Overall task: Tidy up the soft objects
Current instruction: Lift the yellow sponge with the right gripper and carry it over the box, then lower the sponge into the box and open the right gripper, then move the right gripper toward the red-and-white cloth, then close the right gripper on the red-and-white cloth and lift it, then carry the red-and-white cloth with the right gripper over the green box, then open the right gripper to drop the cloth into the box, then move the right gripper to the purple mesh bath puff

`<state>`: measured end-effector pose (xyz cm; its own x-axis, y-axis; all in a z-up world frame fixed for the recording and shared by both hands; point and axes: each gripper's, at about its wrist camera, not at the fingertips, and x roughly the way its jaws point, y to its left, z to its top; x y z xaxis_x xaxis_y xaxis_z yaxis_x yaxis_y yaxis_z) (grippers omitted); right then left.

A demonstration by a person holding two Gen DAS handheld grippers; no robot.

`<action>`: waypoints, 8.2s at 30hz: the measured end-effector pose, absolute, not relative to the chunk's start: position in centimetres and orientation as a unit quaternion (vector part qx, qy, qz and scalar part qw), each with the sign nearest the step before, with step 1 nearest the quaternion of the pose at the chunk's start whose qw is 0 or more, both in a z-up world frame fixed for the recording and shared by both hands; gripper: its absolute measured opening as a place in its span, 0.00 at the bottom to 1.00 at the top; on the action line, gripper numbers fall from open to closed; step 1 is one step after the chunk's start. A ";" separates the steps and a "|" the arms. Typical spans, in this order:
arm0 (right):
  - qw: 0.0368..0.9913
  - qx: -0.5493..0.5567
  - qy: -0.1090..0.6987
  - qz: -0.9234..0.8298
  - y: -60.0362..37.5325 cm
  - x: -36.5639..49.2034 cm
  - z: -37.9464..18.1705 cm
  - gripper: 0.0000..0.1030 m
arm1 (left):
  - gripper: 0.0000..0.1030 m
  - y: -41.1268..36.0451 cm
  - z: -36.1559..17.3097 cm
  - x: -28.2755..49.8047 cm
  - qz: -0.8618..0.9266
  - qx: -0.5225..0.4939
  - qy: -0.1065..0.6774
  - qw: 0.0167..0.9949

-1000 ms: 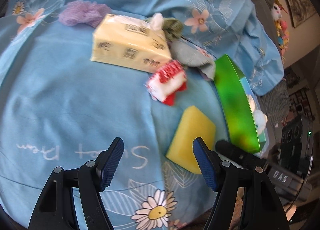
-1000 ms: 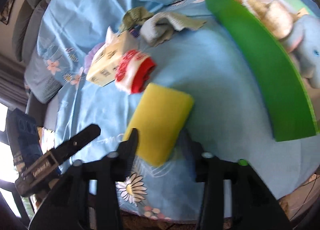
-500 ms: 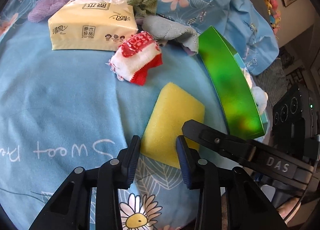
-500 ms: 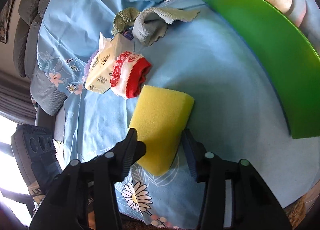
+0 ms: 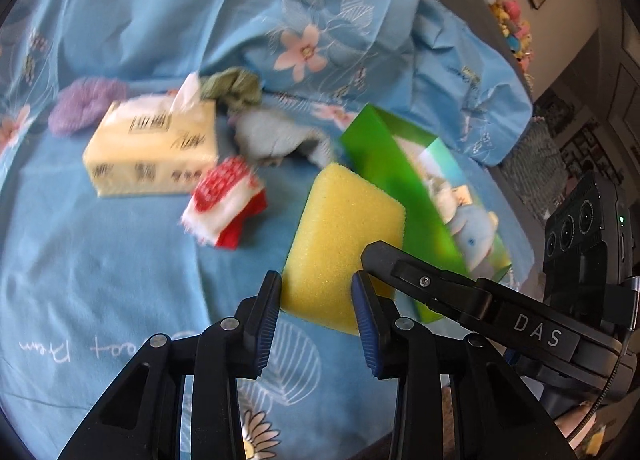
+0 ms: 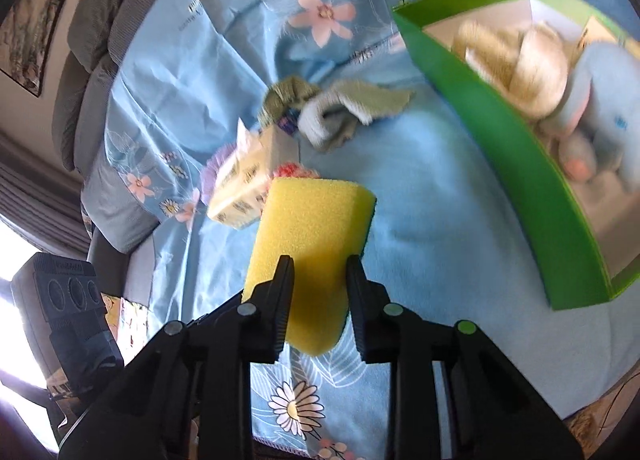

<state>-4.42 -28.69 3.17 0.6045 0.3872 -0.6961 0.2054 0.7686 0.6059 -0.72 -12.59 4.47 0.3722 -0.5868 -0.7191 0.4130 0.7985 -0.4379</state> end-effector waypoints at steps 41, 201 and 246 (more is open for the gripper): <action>0.837 0.402 0.349 -0.126 -49.1 -2.4 4.1 0.25 | 0.36 -34.9 4.4 7.6 -0.430 -0.045 0.482 0.762; 0.850 0.360 0.369 -0.107 -46.4 2.8 5.2 0.75 | 0.52 -31.2 6.2 9.6 -0.393 -0.070 0.503 0.766; 0.820 0.080 0.561 0.085 -1.9 24.1 -1.7 0.58 | 0.69 13.7 -3.5 9.2 0.002 -0.250 0.501 0.829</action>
